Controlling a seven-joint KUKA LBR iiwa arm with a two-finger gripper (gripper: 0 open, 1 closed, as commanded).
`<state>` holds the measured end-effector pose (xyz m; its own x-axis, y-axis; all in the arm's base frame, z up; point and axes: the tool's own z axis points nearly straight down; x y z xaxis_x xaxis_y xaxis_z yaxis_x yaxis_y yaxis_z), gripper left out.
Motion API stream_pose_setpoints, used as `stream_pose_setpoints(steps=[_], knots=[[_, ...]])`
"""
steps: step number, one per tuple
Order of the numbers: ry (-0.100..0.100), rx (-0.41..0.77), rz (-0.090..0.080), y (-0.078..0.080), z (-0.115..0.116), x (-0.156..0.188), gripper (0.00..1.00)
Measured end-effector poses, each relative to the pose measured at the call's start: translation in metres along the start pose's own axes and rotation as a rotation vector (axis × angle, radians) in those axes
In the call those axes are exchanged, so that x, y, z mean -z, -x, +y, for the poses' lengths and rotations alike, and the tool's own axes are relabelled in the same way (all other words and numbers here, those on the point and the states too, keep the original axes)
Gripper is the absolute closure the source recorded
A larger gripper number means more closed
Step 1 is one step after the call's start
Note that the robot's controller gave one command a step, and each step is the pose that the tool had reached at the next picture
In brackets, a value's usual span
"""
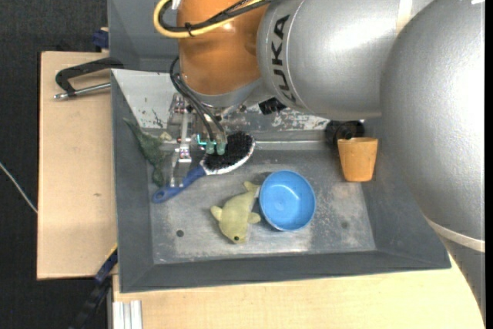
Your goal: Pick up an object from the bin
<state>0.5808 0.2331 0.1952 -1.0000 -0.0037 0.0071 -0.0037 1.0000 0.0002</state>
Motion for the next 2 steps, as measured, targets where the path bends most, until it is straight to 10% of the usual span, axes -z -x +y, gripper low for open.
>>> stream_pose_setpoints(steps=[1,2], knots=[[0.005,-0.099,-0.013,-0.0024,-0.0657,-0.1243,0.0],[0.004,-0.095,-0.011,-0.003,-0.0644,-0.1225,1.0]])
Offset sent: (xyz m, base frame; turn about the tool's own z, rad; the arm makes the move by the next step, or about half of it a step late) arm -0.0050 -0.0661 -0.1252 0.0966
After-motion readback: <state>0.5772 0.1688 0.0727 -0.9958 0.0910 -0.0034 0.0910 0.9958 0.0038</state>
